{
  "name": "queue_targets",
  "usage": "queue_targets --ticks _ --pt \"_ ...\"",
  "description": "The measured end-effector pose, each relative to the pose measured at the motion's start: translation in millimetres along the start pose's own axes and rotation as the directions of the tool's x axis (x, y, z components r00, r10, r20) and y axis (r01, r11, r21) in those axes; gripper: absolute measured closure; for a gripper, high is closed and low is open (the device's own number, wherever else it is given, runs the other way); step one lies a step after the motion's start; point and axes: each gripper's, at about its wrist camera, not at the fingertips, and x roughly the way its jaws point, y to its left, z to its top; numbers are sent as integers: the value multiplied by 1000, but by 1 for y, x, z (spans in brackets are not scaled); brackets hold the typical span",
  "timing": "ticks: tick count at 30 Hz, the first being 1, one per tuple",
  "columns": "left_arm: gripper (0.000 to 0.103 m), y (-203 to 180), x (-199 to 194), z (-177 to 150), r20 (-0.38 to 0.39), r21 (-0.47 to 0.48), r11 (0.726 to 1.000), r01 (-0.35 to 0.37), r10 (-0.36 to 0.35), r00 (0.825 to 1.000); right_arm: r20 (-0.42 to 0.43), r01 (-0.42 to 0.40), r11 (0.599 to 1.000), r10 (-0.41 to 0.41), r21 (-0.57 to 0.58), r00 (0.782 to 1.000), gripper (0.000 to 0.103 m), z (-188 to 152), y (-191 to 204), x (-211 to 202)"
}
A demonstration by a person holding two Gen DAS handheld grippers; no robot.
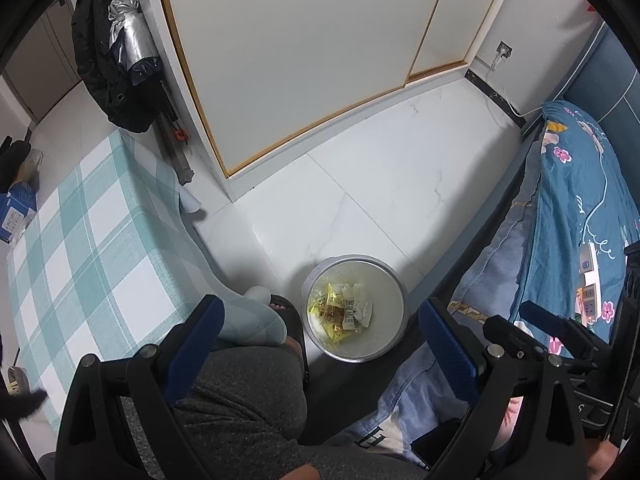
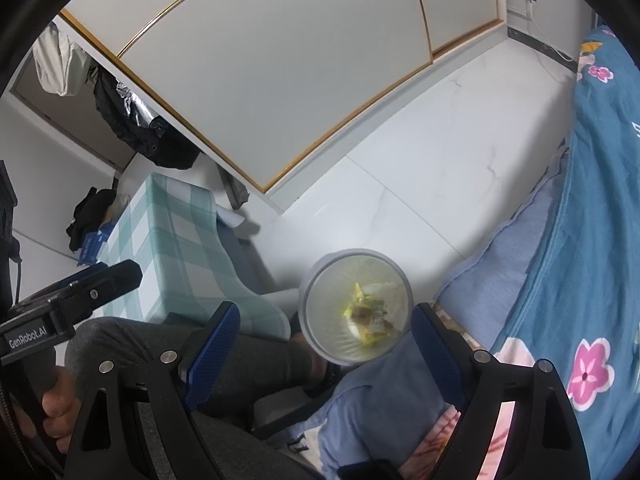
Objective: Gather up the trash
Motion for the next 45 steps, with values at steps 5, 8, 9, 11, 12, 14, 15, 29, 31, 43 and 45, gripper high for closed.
queue_targets --ticks 5,8,9,11,12,14,15,29,31,43,45 --pt "7 0 0 0 -1 6 1000 10 -10 1000 -2 0 1000 0 2 1000 15 -1 -1 1" --pt "7 0 -1 0 1 12 1000 12 -12 1000 -3 -1 1000 1 4 1000 15 -1 -2 1" --pt "7 0 -1 1 1 13 1000 11 -11 1000 -3 0 1000 0 3 1000 15 -1 -2 1" --pt "7 0 -1 1 0 14 1000 15 -15 1000 -3 -1 1000 1 4 1000 15 -1 -2 1" --pt "7 -1 0 1 -1 16 1000 17 -17 1000 -2 -2 1000 2 4 1000 15 -1 -2 1" --pt "7 -1 0 1 -1 17 1000 14 -14 1000 -1 -2 1000 2 4 1000 15 -1 -2 1" --pt "7 -2 1 0 -5 19 1000 18 -18 1000 0 -2 1000 2 4 1000 15 -2 -2 2" --pt "7 1 2 -1 -10 -1 1000 18 -18 1000 5 -3 1000 3 7 1000 15 0 -2 -1" --pt "7 1 2 -1 -7 5 1000 19 -19 1000 8 -2 1000 2 8 1000 15 0 -3 -2" --pt "7 -2 0 -3 2 14 1000 22 -22 1000 12 -8 1000 8 4 1000 15 2 -2 -5" --pt "7 -2 0 -3 3 14 1000 22 -22 1000 14 -8 1000 8 4 1000 15 2 -1 -6"
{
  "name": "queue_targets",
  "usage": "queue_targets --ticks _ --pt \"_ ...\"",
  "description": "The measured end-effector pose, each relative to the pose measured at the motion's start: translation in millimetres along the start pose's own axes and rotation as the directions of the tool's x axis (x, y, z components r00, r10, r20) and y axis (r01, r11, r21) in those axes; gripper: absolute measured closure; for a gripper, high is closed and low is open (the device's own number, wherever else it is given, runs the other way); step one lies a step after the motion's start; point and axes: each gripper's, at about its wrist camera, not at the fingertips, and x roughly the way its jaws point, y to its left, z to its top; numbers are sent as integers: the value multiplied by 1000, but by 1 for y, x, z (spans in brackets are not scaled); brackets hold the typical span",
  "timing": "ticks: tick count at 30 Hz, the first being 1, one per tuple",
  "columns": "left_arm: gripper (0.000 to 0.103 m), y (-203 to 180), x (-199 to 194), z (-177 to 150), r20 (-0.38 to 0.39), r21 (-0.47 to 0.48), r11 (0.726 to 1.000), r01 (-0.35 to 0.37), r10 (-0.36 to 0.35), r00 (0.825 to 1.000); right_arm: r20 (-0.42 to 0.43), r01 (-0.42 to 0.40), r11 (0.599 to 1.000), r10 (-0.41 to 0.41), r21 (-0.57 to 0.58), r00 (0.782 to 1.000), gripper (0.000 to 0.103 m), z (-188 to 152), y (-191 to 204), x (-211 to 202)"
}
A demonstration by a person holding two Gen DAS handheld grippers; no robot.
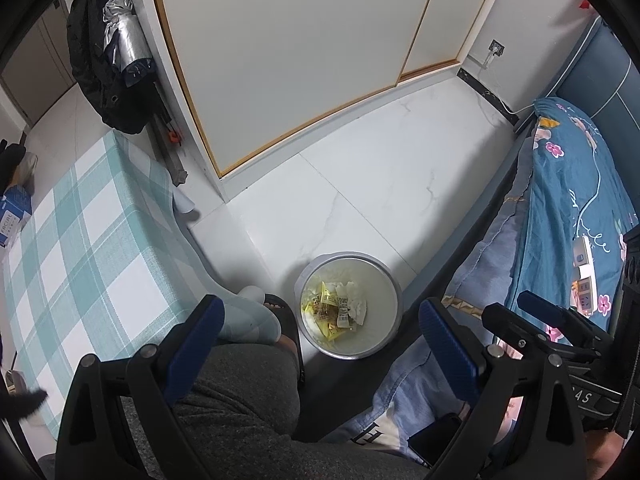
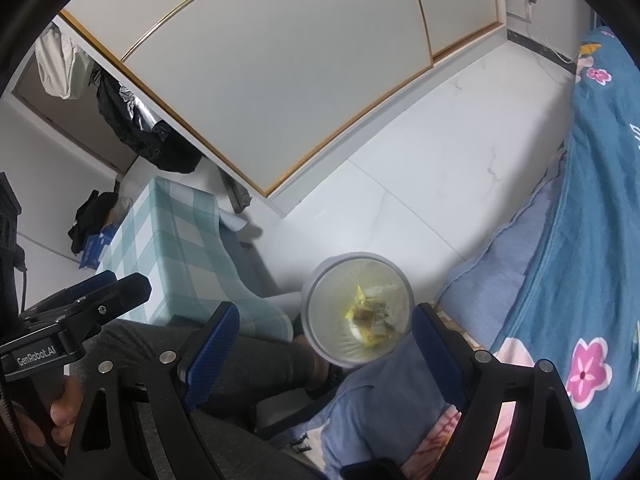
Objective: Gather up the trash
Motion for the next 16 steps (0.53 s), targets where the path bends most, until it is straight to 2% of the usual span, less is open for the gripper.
queue_targets --ticks 16 --pt "7 0 -4 -1 21 -7 1000 2 -2 1000 -2 0 1000 0 -5 1000 14 0 2 0"
